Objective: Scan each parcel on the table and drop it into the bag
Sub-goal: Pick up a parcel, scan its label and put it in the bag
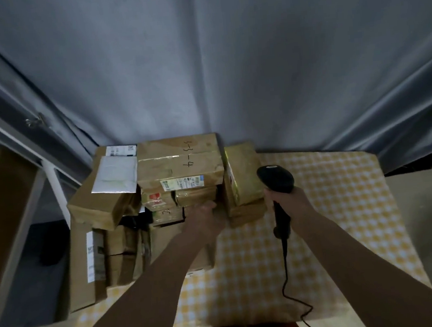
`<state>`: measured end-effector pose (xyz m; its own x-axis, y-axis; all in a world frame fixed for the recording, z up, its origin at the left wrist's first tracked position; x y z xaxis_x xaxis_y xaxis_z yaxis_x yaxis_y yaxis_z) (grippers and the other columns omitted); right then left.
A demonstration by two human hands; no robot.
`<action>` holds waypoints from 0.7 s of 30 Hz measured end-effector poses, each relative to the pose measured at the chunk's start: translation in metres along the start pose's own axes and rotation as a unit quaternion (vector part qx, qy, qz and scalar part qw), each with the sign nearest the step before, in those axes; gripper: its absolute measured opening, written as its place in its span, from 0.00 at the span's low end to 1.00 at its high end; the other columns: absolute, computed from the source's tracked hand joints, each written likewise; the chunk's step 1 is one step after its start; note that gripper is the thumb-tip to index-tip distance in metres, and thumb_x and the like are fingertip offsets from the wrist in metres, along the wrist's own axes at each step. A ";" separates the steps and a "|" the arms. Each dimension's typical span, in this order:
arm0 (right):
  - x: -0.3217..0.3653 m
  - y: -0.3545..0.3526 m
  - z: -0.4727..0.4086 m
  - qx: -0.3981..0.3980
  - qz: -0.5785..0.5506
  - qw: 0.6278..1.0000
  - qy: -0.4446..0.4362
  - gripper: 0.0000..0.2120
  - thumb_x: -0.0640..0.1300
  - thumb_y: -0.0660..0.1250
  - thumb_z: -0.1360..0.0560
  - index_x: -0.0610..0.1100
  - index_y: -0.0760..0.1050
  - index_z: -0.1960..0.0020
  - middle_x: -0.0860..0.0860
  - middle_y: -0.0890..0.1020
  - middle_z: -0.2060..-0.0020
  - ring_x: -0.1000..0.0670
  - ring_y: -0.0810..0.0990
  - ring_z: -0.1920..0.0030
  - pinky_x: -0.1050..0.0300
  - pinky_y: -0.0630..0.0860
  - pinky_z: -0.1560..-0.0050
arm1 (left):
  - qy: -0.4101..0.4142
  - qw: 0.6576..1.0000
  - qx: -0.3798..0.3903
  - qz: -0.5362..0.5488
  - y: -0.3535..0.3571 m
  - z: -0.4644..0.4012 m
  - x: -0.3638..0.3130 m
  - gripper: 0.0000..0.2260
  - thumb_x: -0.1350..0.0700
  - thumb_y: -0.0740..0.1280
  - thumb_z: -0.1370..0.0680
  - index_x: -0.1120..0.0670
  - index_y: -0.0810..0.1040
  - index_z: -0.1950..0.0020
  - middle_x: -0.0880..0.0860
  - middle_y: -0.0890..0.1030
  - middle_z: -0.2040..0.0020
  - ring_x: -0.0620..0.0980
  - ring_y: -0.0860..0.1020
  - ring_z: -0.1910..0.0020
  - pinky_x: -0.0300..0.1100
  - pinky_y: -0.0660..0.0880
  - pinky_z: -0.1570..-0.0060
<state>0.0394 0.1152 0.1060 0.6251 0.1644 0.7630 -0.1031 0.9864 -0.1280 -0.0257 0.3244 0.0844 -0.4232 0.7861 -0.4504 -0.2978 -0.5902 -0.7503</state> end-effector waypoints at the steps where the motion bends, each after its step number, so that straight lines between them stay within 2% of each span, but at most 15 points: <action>1: 0.004 0.001 -0.010 0.005 0.002 1.000 0.000 0.15 0.44 0.74 0.29 0.39 0.77 0.46 0.44 0.78 0.59 0.42 0.77 0.54 0.48 0.72 0.53 | -0.006 1.000 0.001 0.018 0.002 -0.006 -0.001 0.23 0.49 0.70 0.26 0.54 0.75 0.33 0.55 0.76 0.35 0.56 0.74 0.37 0.48 0.74 0.40; 5: 0.016 0.007 -0.046 0.038 0.014 0.999 0.007 0.19 0.46 0.75 0.30 0.42 0.76 0.42 0.44 0.80 0.50 0.42 0.78 0.47 0.45 0.74 0.42 | -0.036 0.997 0.026 0.067 0.008 -0.032 -0.015 0.28 0.47 0.71 0.26 0.54 0.69 0.28 0.52 0.74 0.32 0.54 0.73 0.35 0.42 0.71 0.41; 7: 0.021 0.010 -0.063 0.047 0.012 0.999 0.013 0.20 0.46 0.75 0.30 0.42 0.76 0.41 0.45 0.80 0.48 0.42 0.78 0.45 0.42 0.74 0.39 | -0.051 0.990 0.039 0.125 0.013 -0.048 -0.028 0.25 0.48 0.71 0.25 0.54 0.71 0.30 0.51 0.75 0.35 0.51 0.74 0.38 0.39 0.70 0.45; 9: 0.024 0.012 -0.079 0.054 0.016 0.998 0.018 0.23 0.47 0.75 0.30 0.42 0.75 0.38 0.45 0.79 0.47 0.43 0.78 0.45 0.42 0.73 0.38 | -0.078 0.965 0.046 0.246 0.018 -0.060 -0.042 0.18 0.52 0.70 0.23 0.55 0.73 0.36 0.48 0.75 0.42 0.49 0.74 0.41 0.40 0.69 0.44; 11: 0.024 0.013 -0.092 0.061 0.005 0.998 0.025 0.24 0.46 0.75 0.30 0.41 0.74 0.37 0.45 0.79 0.46 0.43 0.78 0.44 0.43 0.73 0.38 | -0.119 0.920 0.049 0.369 0.024 -0.071 -0.053 0.15 0.54 0.70 0.23 0.53 0.75 0.38 0.51 0.77 0.44 0.52 0.75 0.40 0.46 0.71 0.37; 15: 0.016 0.014 -0.106 0.074 -0.016 0.996 0.045 0.22 0.44 0.75 0.30 0.41 0.75 0.39 0.45 0.80 0.46 0.44 0.79 0.45 0.44 0.75 0.38 | -0.191 0.854 0.075 0.479 0.038 -0.082 -0.064 0.21 0.53 0.67 0.21 0.54 0.69 0.29 0.54 0.76 0.36 0.50 0.73 0.44 0.44 0.68 0.47; 21: 0.003 0.000 -0.100 0.077 -0.034 0.995 0.052 0.20 0.42 0.74 0.29 0.40 0.76 0.39 0.45 0.81 0.47 0.45 0.80 0.47 0.46 0.77 0.42 | -0.218 0.834 0.042 0.505 0.060 -0.087 -0.064 0.32 0.44 0.72 0.26 0.51 0.60 0.28 0.53 0.71 0.35 0.51 0.71 0.42 0.47 0.68 0.46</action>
<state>0.1190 0.1160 0.0447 0.7105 0.1035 0.6960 -0.1697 0.9851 0.0267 0.0583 0.2540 0.0258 -0.7597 -0.2499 -0.6003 0.3479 -0.9362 -0.0505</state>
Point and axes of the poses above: each hand's wrist, its own z-axis away from the middle knuckle, its own y-axis out of the palm, x = y × z, the point moved 4 cm from there along -z, towards the middle knuckle
